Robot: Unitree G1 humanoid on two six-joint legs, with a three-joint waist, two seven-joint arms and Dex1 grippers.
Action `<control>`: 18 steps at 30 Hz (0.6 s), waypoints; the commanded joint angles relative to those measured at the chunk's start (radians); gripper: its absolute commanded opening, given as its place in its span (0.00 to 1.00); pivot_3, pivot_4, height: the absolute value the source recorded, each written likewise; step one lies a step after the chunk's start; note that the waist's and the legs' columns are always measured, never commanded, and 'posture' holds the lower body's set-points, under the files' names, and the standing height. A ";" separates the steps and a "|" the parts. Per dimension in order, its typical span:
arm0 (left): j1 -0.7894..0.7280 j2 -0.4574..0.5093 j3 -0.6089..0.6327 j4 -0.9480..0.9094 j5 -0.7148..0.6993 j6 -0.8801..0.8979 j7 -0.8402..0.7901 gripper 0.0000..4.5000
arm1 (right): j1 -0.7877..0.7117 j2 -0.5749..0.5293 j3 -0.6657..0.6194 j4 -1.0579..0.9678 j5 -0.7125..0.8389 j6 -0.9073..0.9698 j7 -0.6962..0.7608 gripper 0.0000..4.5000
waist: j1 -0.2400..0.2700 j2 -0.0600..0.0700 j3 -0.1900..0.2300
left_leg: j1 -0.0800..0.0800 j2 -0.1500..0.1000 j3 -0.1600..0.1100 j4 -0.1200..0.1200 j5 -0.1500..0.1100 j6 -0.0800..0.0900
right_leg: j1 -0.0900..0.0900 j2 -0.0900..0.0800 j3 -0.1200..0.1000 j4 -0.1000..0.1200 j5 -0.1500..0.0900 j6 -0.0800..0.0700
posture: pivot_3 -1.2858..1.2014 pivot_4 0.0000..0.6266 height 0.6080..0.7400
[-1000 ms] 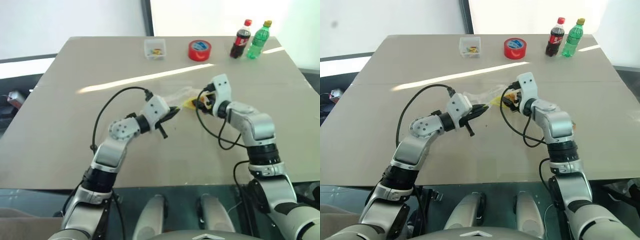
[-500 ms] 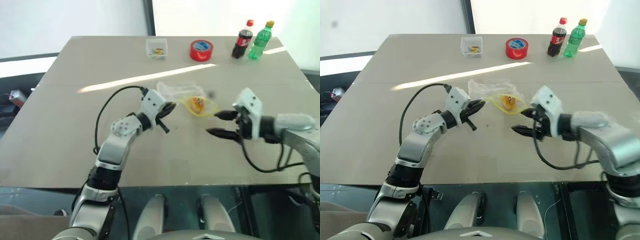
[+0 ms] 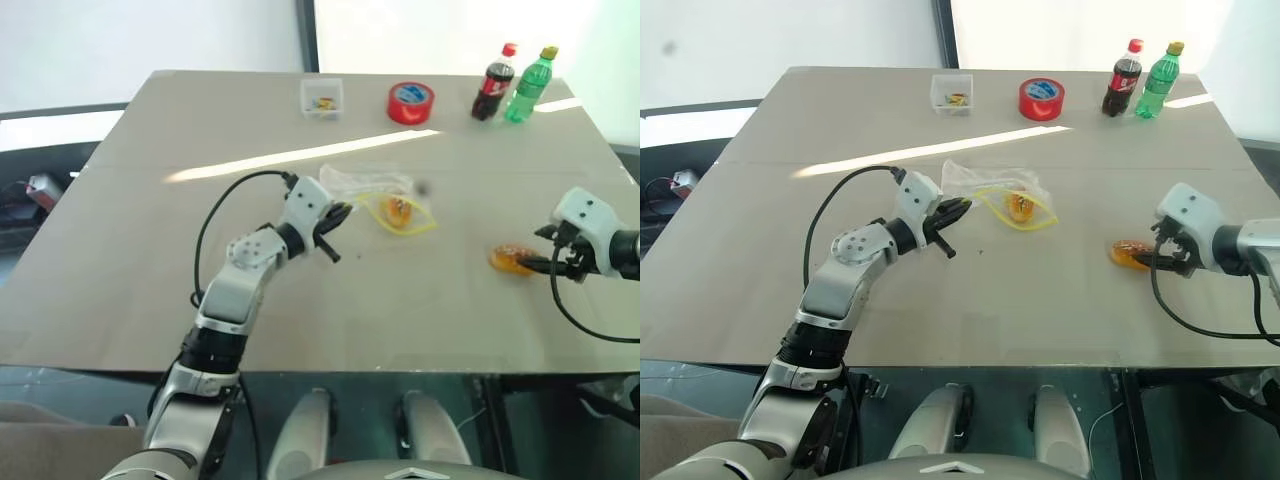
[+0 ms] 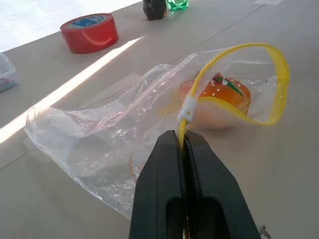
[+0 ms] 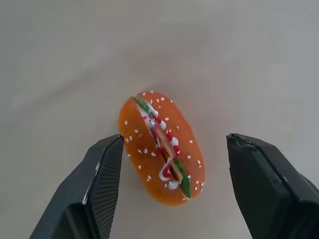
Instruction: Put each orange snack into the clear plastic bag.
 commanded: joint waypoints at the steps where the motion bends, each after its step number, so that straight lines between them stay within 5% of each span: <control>1: -0.021 0.006 0.012 -0.009 0.000 -0.022 0.004 0.00 | -0.054 0.008 0.042 0.048 -0.044 -0.038 0.029 0.74 | 0.000 0.000 0.000 | 0.000 0.000 0.000 0.000 0.000 0.000 | 0.000 0.000 0.000 0.000 0.000 0.000 | 0.52 0.24 1.00; 7: -0.013 0.012 0.017 -0.018 0.002 -0.023 0.009 0.00 | -0.121 0.051 0.103 0.155 -0.099 -0.084 0.055 0.74 | 0.000 0.000 0.000 | 0.000 0.000 0.000 0.000 0.000 0.000 | 0.000 0.000 0.000 0.000 0.000 0.000 | 0.52 0.24 1.00; 10: -0.004 0.016 0.019 -0.024 0.004 -0.024 0.012 0.00 | -0.135 0.061 0.111 0.174 -0.108 -0.090 0.079 0.58 | 0.001 0.000 0.000 | 0.000 0.000 0.000 0.000 0.000 0.000 | 0.000 0.000 0.000 0.000 0.000 0.000 | 0.52 0.24 1.00; 15: 0.003 0.014 0.018 -0.034 0.003 -0.020 0.021 0.00 | -0.116 0.049 0.107 0.149 -0.110 -0.082 0.123 0.07 | 0.001 0.000 0.000 | 0.000 0.000 -0.001 0.000 0.000 0.000 | 0.000 0.000 0.000 0.000 0.000 0.000 | 0.52 0.24 1.00; 18: 0.006 0.012 0.015 -0.038 0.001 -0.018 0.023 0.00 | -0.147 0.068 0.088 0.130 -0.112 -0.068 0.097 0.01 | 0.001 0.000 0.000 | 0.000 0.000 -0.001 0.000 0.000 0.000 | 0.000 0.000 0.000 0.000 0.000 0.000 | 0.52 0.24 1.00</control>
